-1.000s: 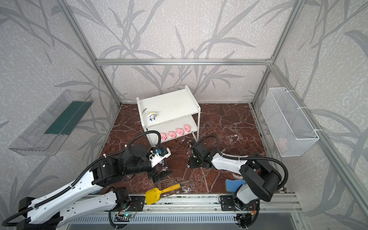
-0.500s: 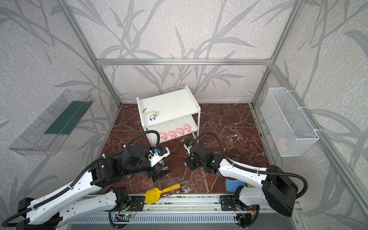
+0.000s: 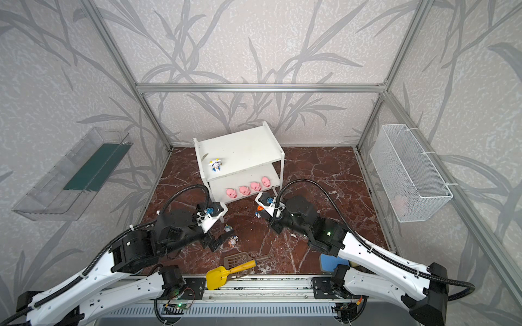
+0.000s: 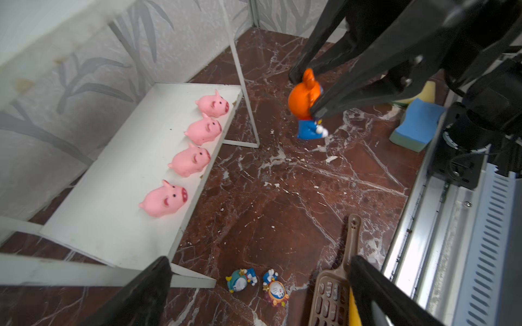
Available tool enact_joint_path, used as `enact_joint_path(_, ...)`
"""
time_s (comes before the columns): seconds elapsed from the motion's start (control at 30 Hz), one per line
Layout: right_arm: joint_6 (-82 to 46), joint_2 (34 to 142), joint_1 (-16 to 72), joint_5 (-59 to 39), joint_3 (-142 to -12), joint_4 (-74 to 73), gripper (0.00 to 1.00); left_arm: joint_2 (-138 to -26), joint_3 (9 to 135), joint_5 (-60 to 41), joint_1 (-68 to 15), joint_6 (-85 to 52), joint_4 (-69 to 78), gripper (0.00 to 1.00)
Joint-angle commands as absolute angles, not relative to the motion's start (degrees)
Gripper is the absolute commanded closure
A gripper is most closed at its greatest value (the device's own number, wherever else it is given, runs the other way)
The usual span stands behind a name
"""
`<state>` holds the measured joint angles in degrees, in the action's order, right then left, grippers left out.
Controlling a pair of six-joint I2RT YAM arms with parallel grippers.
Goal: Place and organize the plastic toys onto the shelf
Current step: 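Lift the orange figure with the right gripper up to the top tier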
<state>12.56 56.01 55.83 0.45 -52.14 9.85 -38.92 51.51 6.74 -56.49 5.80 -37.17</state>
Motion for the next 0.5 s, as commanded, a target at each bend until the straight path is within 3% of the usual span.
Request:
enact_joint_path(0.0, 23.23, 58.49, 56.06, 0.15, -59.68, 12.29, 0.69, -36.43, 51.33, 15.48, -56.14, 6.77, -35.73, 0.01)
enact_joint_path(0.47, 42.43, 76.85, 54.46, -0.57, -85.00, 14.79, 0.67, -29.63, 50.73, 19.44, -56.15, 6.77, -36.01, 0.01)
